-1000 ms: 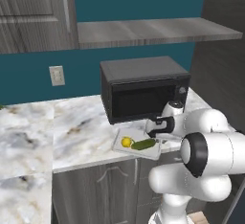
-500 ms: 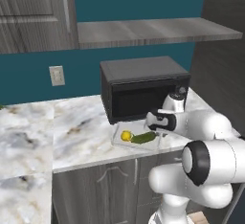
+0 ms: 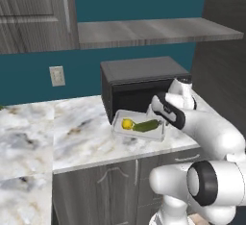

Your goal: Take the lemon and cucumber out of the freezer and place them in the tupperware container on the counter. Then put the tupperware containing the vegetables back in the freezer.

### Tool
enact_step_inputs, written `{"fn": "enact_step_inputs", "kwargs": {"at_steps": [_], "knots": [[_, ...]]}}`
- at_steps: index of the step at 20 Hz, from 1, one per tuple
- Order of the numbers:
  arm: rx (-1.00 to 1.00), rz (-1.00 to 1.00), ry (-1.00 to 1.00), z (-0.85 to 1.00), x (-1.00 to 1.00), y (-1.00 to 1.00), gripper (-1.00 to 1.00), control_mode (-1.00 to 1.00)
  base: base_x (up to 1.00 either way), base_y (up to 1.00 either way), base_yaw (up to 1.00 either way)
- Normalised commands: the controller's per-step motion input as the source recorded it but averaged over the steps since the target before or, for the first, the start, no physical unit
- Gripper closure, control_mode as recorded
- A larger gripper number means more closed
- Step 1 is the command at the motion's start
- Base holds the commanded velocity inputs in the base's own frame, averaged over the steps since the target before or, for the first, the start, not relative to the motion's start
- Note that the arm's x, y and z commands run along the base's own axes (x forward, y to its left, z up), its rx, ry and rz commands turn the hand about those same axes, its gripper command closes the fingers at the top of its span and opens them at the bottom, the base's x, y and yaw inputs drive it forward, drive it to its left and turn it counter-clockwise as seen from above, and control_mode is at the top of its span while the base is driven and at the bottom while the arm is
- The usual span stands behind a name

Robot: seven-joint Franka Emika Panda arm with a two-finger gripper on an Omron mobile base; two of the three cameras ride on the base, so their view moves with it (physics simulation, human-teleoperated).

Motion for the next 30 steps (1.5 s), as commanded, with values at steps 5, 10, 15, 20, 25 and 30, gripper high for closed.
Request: {"fn": "enact_step_inputs", "kwargs": {"at_steps": [5,10,15,20,25,30], "knots": [[0.04,0.09,0.02,0.78,-0.67,0.15,1.00,-1.00,0.00,0.00,0.00],[0.00,0.07,0.00,0.51,-1.00,0.13,1.00,-1.00,0.00,0.00,0.00],[0.00,0.07,0.00,0.72,-0.98,0.20,1.00,-1.00,0.00,0.00,0.00],[0.00,0.01,0.00,0.92,-0.69,0.31,1.00,-1.00,0.00,0.00,0.00],[0.01,0.00,0.00,0.78,-0.69,0.14,1.00,-1.00,0.00,0.00,0.00],[0.01,0.00,0.00,0.42,-0.36,0.00,1.00,-1.00,0.00,0.00,0.00]]}}
